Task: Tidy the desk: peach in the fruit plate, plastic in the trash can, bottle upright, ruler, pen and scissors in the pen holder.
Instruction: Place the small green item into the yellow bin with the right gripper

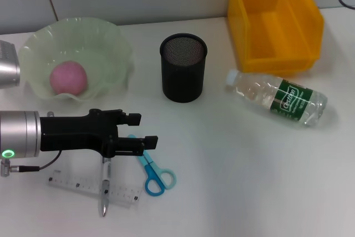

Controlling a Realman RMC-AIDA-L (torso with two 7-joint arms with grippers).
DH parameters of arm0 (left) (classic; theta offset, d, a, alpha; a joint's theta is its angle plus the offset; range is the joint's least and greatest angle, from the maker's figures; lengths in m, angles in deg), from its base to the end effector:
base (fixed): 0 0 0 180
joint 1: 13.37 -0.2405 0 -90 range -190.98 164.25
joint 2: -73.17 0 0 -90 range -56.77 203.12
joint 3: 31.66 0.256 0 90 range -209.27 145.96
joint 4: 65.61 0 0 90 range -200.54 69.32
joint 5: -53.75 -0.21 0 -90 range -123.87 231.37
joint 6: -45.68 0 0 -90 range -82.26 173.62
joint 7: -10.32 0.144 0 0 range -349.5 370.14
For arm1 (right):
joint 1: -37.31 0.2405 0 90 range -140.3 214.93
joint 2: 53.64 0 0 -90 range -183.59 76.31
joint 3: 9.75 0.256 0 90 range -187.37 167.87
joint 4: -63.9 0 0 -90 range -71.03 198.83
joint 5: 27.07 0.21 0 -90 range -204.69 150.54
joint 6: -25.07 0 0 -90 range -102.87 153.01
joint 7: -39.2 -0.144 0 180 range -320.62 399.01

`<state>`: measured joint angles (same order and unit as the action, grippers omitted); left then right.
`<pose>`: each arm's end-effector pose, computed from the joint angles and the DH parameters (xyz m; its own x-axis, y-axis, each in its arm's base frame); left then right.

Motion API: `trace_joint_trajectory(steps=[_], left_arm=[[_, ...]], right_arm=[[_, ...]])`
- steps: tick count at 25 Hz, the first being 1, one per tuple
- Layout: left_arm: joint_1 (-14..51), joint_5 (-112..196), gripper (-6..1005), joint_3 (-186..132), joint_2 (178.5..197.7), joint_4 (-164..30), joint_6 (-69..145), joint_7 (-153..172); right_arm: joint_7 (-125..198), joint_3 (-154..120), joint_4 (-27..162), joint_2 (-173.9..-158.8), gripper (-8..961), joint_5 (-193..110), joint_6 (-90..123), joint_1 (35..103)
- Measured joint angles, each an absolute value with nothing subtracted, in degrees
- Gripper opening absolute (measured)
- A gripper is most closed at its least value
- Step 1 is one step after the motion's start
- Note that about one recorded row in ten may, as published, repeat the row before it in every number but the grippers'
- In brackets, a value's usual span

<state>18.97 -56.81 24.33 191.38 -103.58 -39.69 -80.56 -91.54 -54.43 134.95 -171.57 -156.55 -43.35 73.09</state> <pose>-0.2378 0.3343 -0.0283 0.8052 0.4556 0.3796 0.4922 -0.8705 0.0005 0.2007 0.4268 0.1175 0.6758 -0.4779 -0.5612 -0.7367 -0.4644 -0.4916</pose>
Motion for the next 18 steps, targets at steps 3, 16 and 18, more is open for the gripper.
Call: trace_joint_trajectory(steps=[3, 16, 18], left_arm=[[19.01, -56.80, 814, 24.33, 191.42, -103.58, -39.75, -80.65], [19.10, -56.23, 814, 24.33, 191.55, -103.58, -39.71, -81.08], [19.10, -56.23, 814, 24.33, 191.55, -103.58, -39.71, -81.08]], right_arm=[[-91.54, -54.53, 131.25, -171.03, 272, -159.07, -40.32, 74.49], [-91.83, -54.71, 115.53, -169.92, 285, -172.51, -31.72, 83.09], [-91.91, -54.75, 115.37, -169.92, 295, -172.49, -31.23, 83.17]])
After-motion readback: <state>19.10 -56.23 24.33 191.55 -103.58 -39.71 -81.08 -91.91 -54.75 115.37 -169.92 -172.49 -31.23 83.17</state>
